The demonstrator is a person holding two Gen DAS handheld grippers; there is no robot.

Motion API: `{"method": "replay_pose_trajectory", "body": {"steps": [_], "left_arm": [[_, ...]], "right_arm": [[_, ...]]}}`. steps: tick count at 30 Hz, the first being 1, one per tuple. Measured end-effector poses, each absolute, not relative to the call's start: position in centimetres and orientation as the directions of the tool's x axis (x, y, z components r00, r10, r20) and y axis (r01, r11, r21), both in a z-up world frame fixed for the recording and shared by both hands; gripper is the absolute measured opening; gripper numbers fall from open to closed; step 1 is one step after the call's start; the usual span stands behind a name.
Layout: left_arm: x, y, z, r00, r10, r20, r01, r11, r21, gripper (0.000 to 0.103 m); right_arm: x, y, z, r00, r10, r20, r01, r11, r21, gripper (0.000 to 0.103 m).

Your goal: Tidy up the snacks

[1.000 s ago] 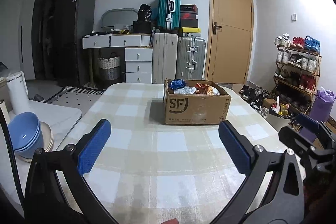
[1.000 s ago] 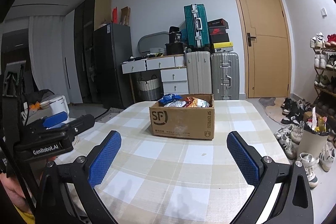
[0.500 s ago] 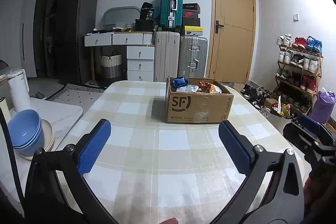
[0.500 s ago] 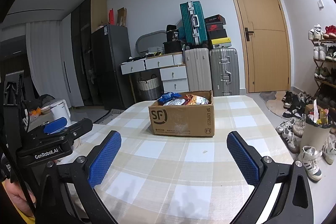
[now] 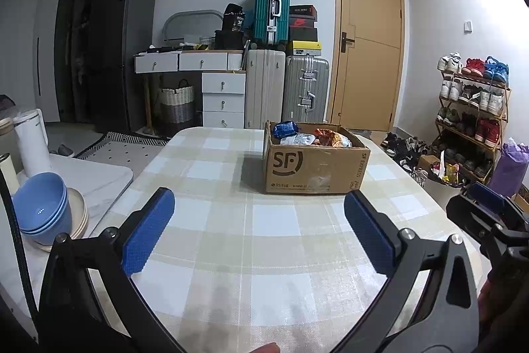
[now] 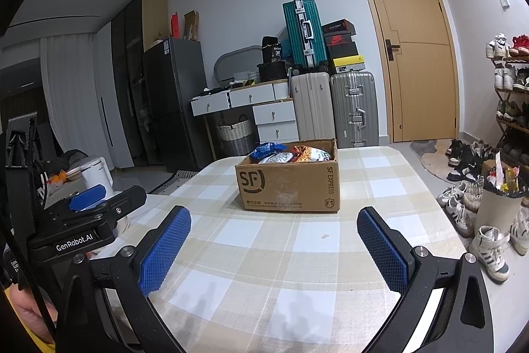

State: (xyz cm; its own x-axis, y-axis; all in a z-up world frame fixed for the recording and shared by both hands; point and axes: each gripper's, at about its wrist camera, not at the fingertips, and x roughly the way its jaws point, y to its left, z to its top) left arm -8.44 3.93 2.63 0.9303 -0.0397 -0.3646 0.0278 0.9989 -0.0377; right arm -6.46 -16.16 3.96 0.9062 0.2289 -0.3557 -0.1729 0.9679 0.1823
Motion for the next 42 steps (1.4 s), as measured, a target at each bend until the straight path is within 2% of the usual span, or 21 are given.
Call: {"method": "replay_pose_trajectory", "body": {"steps": [27, 37, 42], "left_arm": [[-7.6, 4.7, 1.6, 0.926, -0.046, -0.374, 0.028, 0.998, -0.055, 0.103], [-7.7, 4.6, 1.5, 0.93, -0.03, -0.365, 0.015, 0.999, -0.042, 0.103], [-7.9, 4.8, 1.3, 0.94, 0.021, -0.342, -0.031, 0.999, -0.023, 0.103]], "right_arm": [[-6.7, -15.8, 3.7, 0.901, 0.229, -0.369, -0.163, 0.966, 0.201, 0.102], [-6.7, -15.8, 3.7, 0.901, 0.227, -0.37, -0.161, 0.966, 0.203, 0.103], [-6.7, -15.8, 3.8, 0.901, 0.228, -0.368, -0.161, 0.966, 0.202, 0.103]]}}
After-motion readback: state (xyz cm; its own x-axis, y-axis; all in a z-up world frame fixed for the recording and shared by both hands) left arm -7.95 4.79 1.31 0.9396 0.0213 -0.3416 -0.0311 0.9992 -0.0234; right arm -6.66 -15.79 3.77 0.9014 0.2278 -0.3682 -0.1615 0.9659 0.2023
